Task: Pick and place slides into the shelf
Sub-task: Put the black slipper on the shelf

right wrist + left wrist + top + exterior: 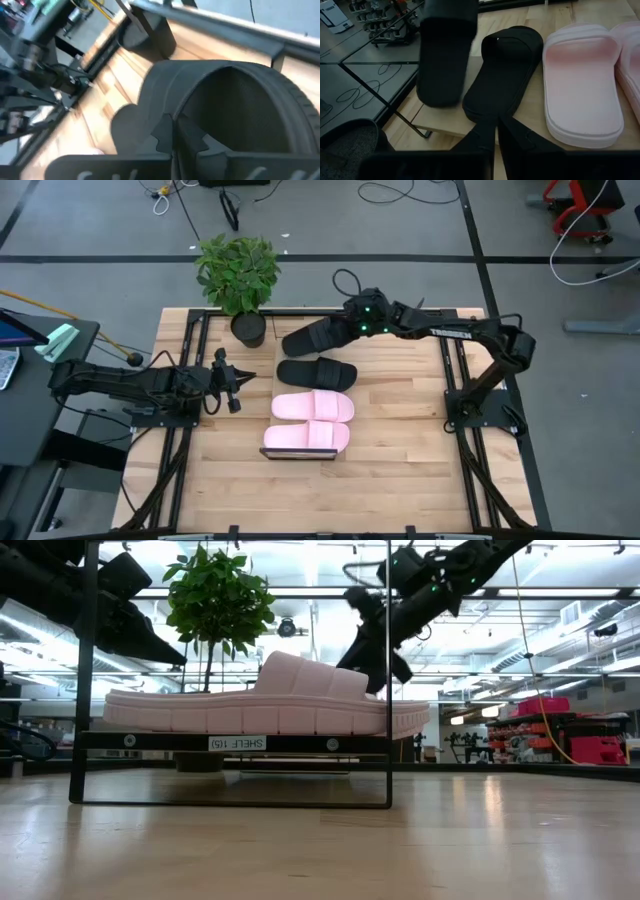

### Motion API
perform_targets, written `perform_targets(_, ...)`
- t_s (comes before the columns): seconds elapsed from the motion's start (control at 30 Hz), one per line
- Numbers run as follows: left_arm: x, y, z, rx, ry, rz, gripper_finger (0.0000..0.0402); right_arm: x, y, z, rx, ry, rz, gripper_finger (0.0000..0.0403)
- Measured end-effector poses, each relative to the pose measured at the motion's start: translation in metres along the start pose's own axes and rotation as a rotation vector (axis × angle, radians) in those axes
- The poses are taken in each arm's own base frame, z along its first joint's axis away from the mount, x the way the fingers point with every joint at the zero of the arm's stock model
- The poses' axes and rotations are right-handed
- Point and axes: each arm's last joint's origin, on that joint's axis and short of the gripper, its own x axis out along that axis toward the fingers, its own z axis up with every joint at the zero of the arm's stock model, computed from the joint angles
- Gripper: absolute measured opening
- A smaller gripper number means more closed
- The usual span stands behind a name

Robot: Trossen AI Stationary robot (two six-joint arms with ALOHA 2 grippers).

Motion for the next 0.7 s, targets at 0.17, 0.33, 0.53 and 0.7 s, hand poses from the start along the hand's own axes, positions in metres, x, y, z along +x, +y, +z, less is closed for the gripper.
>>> perform_targets(0.17, 0.000, 0.000, 0.000, 0.000, 0.000, 0.000, 0.0019, -0.017, 0.003, 0.001, -0.003, 0.003, -0.050, 0.0007)
perform_targets(0.33, 0.000, 0.000, 0.000, -0.001, 0.000, 0.000, 0.0023, -0.010, 0.001, -0.003, 0.000, 0.024, -0.072, 0.0007)
perform_targets(0.53, 0.000, 0.000, 0.000, -0.002, -0.001, 0.000, 0.0029, 0.005, -0.003, -0.010, 0.017, 0.048, -0.080, 0.0007)
perform_targets(0.7, 0.000, 0.000, 0.000, -0.002, -0.001, 0.000, 0.0023, 0.007, -0.007, -0.016, 0.028, 0.065, -0.092, 0.0007)
